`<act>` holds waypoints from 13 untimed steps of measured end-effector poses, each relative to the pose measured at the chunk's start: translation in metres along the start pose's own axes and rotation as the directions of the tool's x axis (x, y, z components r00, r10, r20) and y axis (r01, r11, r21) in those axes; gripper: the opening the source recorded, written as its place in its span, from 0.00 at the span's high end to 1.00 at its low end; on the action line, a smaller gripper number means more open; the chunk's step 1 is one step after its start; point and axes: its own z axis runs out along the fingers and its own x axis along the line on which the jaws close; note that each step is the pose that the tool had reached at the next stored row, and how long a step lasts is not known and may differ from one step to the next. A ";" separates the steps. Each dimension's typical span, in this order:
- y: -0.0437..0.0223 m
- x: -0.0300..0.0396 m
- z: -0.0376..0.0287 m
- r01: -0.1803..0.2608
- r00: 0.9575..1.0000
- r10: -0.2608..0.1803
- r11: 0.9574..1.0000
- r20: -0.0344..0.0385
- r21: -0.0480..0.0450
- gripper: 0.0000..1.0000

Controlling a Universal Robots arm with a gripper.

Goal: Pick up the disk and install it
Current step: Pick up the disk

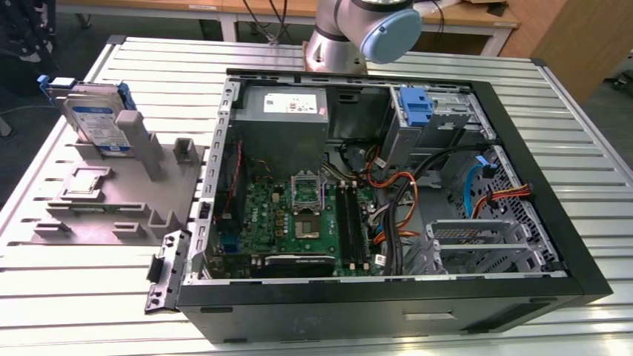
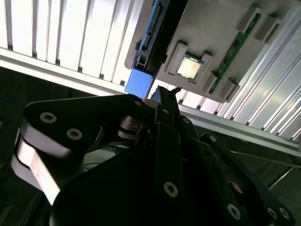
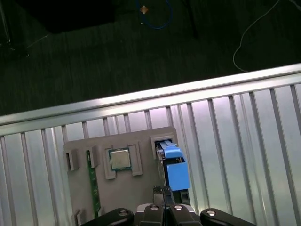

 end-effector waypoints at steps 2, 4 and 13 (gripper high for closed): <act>0.0000 -0.0001 0.0009 0.007 1.000 -0.007 1.000 0.013 -0.001 0.90; 0.0002 -0.0001 0.0015 0.013 0.999 -0.012 1.000 0.033 -0.005 0.90; 0.0009 0.0001 0.0017 0.013 0.999 -0.013 1.000 0.038 -0.005 0.90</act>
